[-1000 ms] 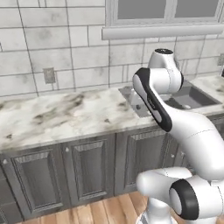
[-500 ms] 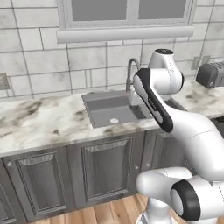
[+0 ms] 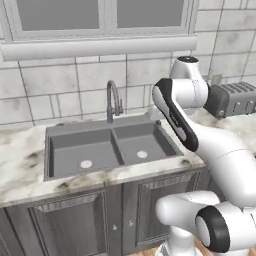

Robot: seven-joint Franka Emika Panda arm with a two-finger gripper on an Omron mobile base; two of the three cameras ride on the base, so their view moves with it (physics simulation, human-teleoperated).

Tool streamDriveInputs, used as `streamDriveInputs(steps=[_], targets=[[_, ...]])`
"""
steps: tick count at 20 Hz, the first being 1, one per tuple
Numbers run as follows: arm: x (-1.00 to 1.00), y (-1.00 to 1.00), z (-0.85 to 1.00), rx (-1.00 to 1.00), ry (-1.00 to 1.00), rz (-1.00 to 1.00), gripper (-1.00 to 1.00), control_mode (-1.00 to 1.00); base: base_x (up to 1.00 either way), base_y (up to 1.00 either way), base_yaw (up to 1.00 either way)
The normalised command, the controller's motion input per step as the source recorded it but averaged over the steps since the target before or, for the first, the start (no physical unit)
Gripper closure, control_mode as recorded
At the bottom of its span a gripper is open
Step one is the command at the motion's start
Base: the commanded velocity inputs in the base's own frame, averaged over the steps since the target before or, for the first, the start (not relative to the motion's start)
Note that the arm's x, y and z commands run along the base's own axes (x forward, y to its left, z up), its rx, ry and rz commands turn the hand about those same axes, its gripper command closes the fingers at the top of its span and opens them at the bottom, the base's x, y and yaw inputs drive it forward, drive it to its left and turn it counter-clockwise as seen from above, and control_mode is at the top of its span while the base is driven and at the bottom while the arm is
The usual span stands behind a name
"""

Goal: Navigate to the dishwasher.

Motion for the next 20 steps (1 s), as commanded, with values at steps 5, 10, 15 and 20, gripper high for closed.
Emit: streamDriveInputs(steps=[5, 10, 15, 20], targets=[[0.0, 0.0, 0.0, 0.0, 0.0, 0.0, -1.0, 1.0, 0.5, -1.0, 0.02], [0.0, 0.0, 0.0, 0.0, 0.0, 0.0, -1.0, 1.0, 0.15, -1.0, 0.04], [0.0, 0.0, 0.0, 0.0, 0.0, 0.0, -1.0, 1.0, 0.24, -1.0, 0.02], [0.0, 0.0, 0.0, 0.0, 0.0, 0.0, -1.0, 1.0, 0.54, -0.86, 0.01]])
